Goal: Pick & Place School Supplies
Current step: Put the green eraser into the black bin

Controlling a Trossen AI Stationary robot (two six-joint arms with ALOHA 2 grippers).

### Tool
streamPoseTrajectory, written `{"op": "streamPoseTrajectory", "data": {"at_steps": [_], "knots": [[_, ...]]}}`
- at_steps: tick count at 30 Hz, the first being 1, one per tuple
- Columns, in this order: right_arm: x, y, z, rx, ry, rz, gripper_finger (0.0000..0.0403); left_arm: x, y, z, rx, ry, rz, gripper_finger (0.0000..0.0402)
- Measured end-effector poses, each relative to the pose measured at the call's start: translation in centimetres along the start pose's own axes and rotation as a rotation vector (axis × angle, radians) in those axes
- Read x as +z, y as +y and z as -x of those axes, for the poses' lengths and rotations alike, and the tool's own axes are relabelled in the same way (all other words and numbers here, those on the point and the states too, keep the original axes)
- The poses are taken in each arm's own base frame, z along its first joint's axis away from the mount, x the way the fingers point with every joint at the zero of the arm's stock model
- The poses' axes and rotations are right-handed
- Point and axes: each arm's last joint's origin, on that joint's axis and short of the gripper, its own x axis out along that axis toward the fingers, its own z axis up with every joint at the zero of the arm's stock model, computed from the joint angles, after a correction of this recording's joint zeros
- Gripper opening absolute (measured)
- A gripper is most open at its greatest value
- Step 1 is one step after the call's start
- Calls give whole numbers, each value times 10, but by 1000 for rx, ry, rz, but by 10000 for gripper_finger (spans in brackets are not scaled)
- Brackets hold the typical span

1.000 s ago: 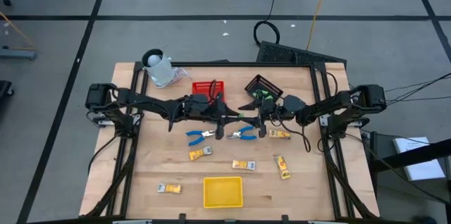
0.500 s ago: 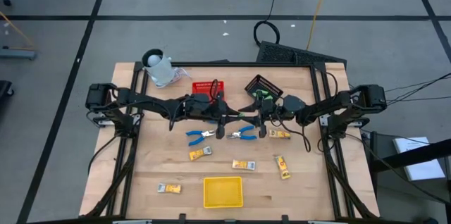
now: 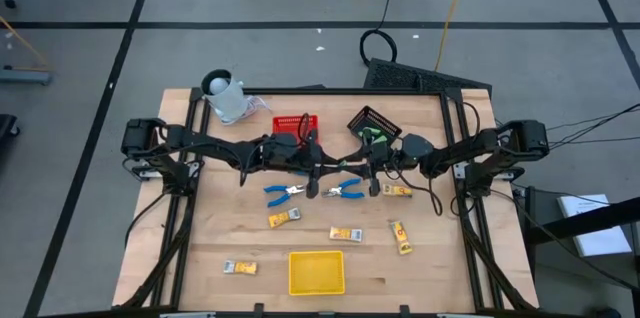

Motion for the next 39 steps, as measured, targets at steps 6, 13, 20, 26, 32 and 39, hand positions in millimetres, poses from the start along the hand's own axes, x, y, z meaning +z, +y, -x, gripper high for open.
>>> {"op": "streamPoseTrajectory", "data": {"at_steps": [6, 13, 20, 26, 32, 39], "knots": [[0, 0, 0, 3, 2, 0, 64, 0, 0, 0, 0, 0, 0, 49], [0, 0, 0, 5, 2, 0, 64, 0, 0, 0, 0, -1, -4, 49], [0, 0, 0, 5, 3, 4, 64, 0, 0, 0, 0, 9, -13, 49], [0, 0, -1, 5, 4, 7, 64, 0, 0, 3, 1, 60, -54, 115], [-1, 0, 0, 12, 9, 6, 64, 0, 1, 6, 34, 81, -33, 265], [-1, 0, 0, 5, 6, 17, 64, -3, -1, 9, 29, 129, -35, 356]]}}
